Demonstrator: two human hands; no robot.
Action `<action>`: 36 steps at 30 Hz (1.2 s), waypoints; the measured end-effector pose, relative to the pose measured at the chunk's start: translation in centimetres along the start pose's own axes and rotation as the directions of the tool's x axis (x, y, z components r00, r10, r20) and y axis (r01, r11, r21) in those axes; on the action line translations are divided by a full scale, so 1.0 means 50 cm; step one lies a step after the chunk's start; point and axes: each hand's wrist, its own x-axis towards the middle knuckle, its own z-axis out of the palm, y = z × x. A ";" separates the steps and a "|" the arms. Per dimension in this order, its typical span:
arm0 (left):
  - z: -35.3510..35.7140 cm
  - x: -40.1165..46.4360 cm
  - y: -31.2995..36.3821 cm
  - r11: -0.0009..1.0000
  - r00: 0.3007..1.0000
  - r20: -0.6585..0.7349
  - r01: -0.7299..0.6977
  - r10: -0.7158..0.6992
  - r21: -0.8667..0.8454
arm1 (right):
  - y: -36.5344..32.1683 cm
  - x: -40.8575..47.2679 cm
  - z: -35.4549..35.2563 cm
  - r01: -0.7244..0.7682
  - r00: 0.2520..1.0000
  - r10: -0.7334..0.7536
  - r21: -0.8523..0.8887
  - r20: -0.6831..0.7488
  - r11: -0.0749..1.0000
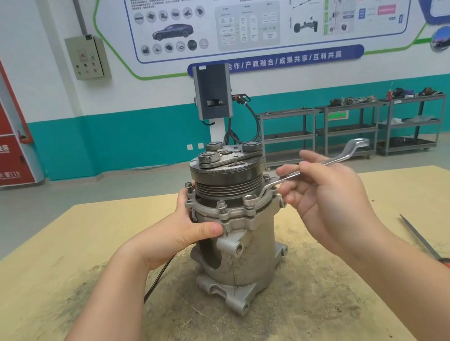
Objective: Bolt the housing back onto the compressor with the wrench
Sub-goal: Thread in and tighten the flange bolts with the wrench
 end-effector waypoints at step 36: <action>0.006 -0.006 0.009 1.000 1.000 -0.004 0.014 -0.014 0.000 | -0.015 0.017 -0.019 -0.098 0.991 0.092 0.048 0.102 0.994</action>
